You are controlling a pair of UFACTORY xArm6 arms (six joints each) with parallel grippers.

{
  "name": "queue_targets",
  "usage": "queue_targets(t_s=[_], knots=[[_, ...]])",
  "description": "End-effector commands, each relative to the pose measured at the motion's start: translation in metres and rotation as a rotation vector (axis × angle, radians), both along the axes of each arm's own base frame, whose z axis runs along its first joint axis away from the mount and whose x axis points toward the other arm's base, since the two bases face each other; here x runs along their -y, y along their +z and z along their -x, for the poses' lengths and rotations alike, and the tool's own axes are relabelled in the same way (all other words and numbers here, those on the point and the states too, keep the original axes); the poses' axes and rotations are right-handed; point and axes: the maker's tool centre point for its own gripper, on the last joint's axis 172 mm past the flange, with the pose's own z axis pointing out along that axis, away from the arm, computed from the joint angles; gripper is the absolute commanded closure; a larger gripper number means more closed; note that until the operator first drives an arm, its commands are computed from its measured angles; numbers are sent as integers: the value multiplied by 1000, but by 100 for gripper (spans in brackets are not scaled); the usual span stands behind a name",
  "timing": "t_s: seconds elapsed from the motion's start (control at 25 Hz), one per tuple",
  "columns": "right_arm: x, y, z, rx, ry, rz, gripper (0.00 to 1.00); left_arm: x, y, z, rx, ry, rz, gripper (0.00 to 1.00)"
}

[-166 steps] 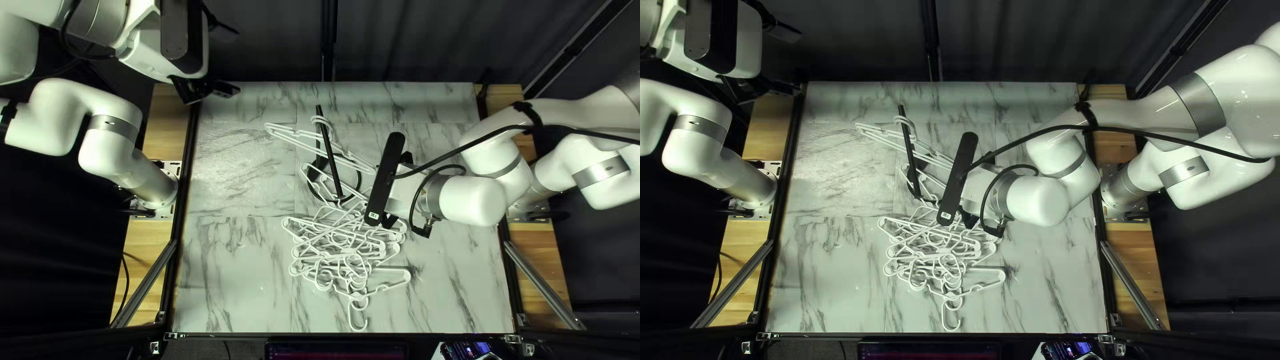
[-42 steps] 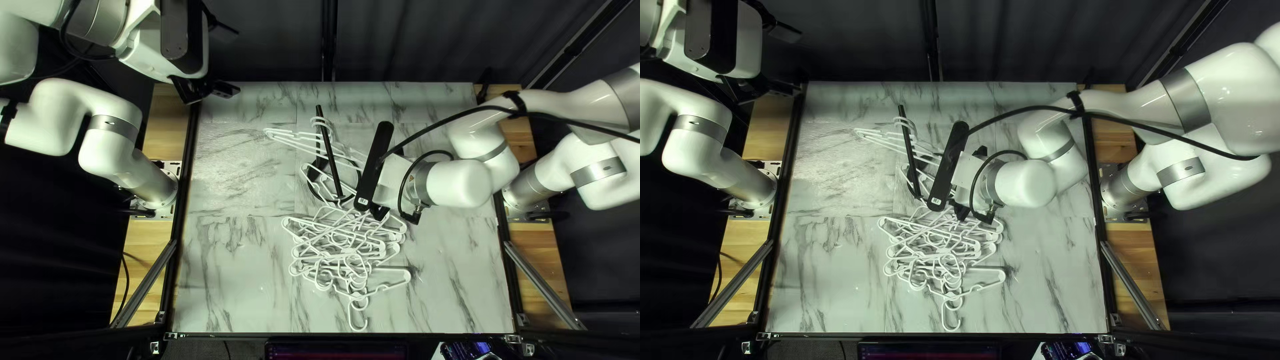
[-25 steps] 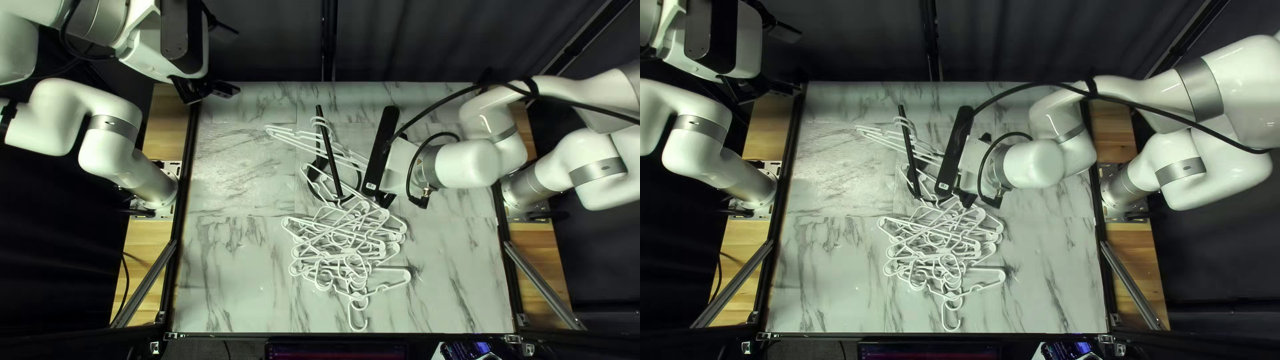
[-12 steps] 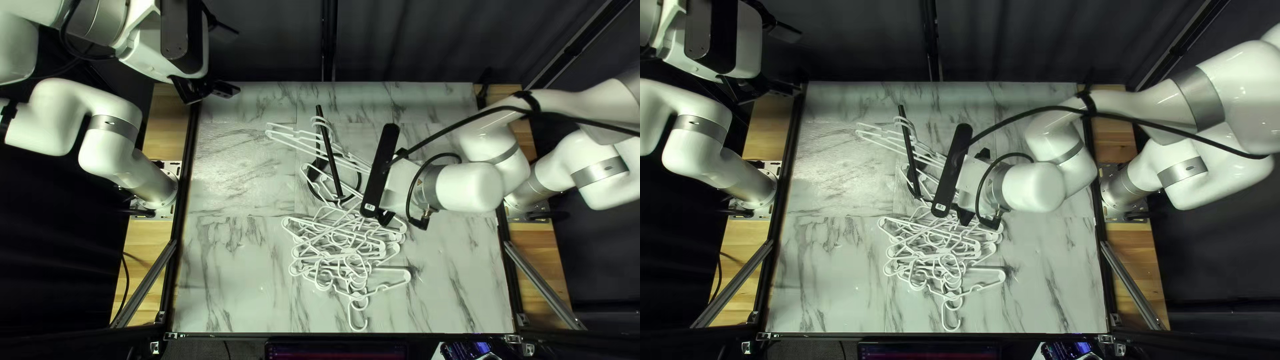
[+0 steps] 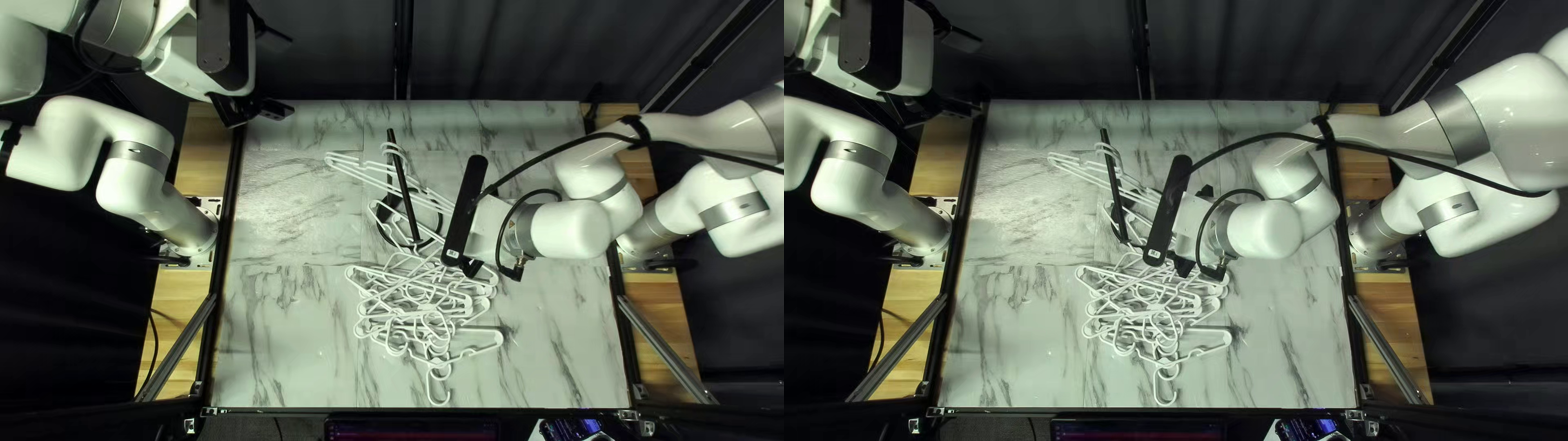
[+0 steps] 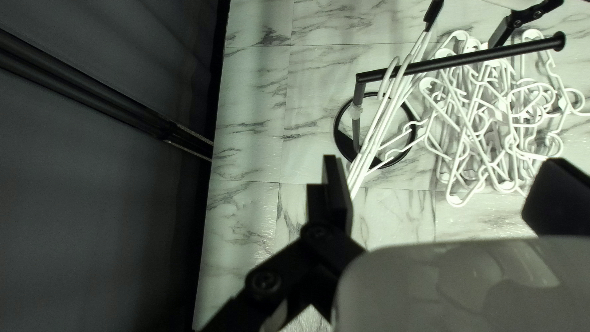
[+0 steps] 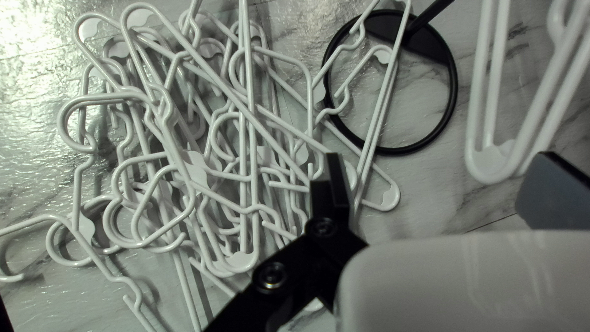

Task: Remove hangers from rack and place onto table

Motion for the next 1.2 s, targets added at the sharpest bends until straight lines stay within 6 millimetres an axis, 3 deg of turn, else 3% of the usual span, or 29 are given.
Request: queue_targets(t_s=[0.04, 0.56, 0.8, 1.2], knots=[[1, 2, 3, -2, -3, 0, 0, 0, 0, 0, 0, 0, 0, 0], [-3, -7, -12, -1, 13, -3, 0, 0, 0, 0, 0, 0, 0, 0], [10, -11, -8, 0, 16, -11, 0, 0, 0, 0, 0, 0, 0, 0], [27, 6, -10, 11, 31, -7, 0, 0, 0, 0, 0, 0, 0, 0]])
